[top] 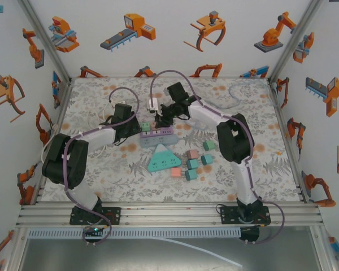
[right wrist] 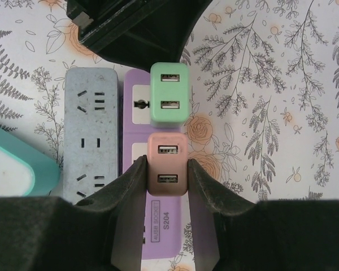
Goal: Pull the plug off the socket
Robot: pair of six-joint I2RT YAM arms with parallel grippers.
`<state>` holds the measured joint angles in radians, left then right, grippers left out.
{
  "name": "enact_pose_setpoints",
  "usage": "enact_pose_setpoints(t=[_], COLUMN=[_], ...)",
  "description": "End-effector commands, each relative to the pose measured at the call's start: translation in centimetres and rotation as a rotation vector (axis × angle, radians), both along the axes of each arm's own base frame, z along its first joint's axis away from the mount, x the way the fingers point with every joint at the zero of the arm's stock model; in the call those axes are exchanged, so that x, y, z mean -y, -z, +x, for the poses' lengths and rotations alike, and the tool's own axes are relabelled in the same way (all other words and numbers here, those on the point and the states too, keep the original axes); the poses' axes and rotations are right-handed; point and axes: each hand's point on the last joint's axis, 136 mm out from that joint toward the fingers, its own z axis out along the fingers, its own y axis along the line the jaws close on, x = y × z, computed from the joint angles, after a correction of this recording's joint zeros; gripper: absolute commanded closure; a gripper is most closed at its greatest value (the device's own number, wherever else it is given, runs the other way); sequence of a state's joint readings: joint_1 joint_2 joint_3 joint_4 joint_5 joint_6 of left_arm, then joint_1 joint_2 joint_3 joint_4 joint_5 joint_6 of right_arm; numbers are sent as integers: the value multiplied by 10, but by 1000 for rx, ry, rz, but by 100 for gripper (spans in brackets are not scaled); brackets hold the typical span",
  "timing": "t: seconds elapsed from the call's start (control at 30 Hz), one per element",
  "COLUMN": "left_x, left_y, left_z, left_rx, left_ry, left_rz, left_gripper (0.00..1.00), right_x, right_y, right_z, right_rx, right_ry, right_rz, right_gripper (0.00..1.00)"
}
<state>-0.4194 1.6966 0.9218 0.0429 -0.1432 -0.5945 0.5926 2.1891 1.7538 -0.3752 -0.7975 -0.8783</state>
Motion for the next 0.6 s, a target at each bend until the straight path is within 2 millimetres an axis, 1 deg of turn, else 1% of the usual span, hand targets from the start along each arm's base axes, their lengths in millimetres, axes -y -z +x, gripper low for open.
enact_pose_setpoints(t=[0.0, 0.07, 0.2, 0.27, 0.33, 0.43, 0.57], left_x=[-32, -33, -33, -31, -28, -21, -5], left_y=[86, 88, 88, 83, 76, 58, 25], left_z=[-70, -71, -73, -72, -69, -63, -52], left_rx=[-327, -333, -335, -324, -304, -256, -163], left_ry=[35, 38, 38, 40, 45, 65, 110], left_rz=[213, 218, 210, 199, 183, 146, 69], left_gripper=[51, 51, 51, 51, 51, 50, 45], right_x=[1, 2, 4, 4, 5, 6, 11], right_y=[-55, -60, -60, -59, -63, -80, -115], right_z=[2, 5, 7, 6, 5, 9, 24], right_rx=[71, 59, 77, 78, 79, 69, -19], right_ry=[-14, 3, 14, 15, 15, 71, 273], right_rz=[121, 149, 146, 143, 148, 174, 225], right_gripper=[100, 100, 100, 100, 100, 100, 100])
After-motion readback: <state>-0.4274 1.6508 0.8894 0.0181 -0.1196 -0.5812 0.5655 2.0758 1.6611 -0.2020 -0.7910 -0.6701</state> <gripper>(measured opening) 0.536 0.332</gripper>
